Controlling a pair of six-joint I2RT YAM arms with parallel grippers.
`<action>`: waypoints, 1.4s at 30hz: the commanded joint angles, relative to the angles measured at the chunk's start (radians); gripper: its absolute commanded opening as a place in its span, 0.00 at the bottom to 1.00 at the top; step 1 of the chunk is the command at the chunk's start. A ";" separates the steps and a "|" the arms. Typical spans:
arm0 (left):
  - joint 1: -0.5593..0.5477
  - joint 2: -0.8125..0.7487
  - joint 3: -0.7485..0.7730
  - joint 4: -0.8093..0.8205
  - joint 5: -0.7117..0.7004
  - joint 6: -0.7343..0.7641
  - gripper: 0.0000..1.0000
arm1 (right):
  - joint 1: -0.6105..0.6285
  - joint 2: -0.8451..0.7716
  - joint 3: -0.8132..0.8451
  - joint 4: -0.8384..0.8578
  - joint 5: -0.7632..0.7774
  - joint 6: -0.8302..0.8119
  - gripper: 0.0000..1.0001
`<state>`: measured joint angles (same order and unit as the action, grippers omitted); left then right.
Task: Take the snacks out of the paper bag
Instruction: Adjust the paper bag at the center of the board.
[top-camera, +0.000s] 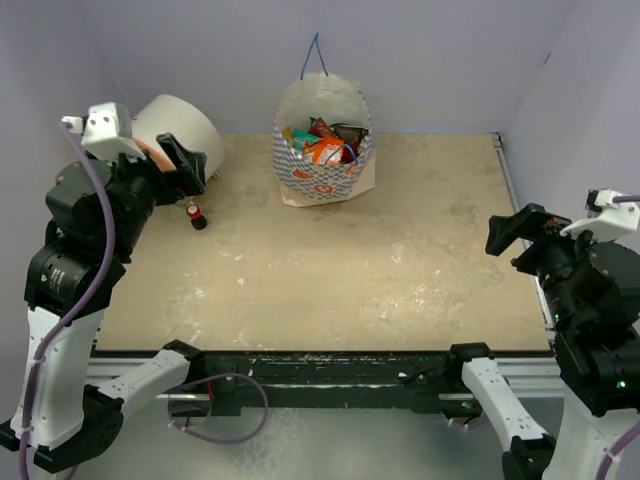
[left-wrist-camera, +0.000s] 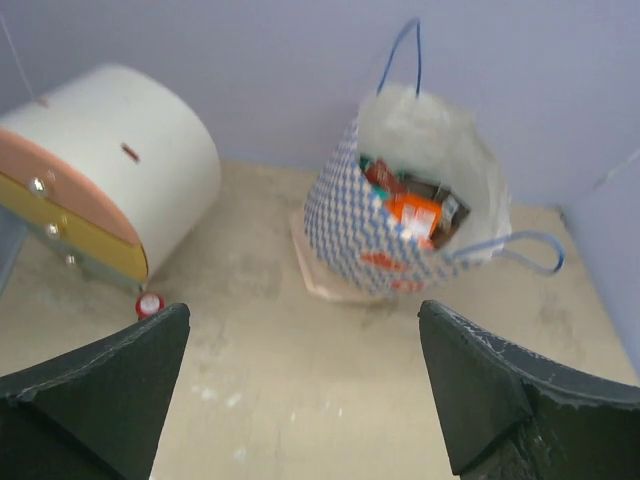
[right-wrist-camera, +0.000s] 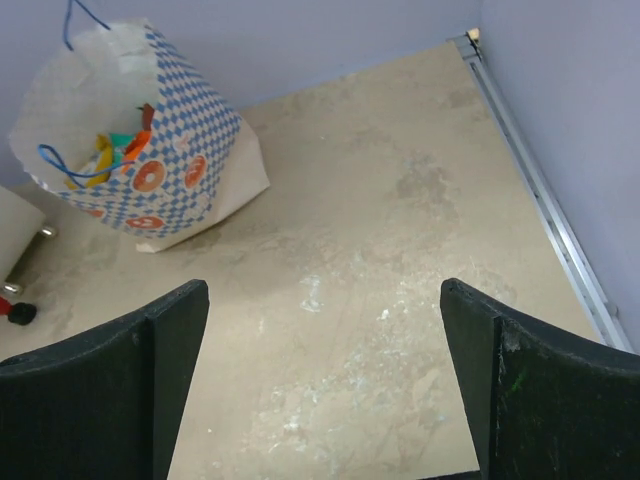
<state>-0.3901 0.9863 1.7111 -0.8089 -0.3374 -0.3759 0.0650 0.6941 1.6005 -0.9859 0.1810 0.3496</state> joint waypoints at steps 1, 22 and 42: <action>0.003 -0.082 -0.118 -0.025 0.125 -0.032 0.99 | -0.001 0.054 -0.031 0.041 0.081 0.020 1.00; 0.002 0.125 -0.282 0.321 0.753 0.048 0.99 | -0.001 0.214 -0.335 0.497 -0.310 0.076 1.00; -0.001 0.164 -0.294 0.310 0.683 0.018 0.99 | 0.120 0.643 -0.181 0.880 -0.795 -0.049 0.96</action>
<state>-0.3893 1.2034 1.4052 -0.5068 0.3756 -0.3332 0.1345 1.2755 1.3006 -0.2096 -0.5686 0.3492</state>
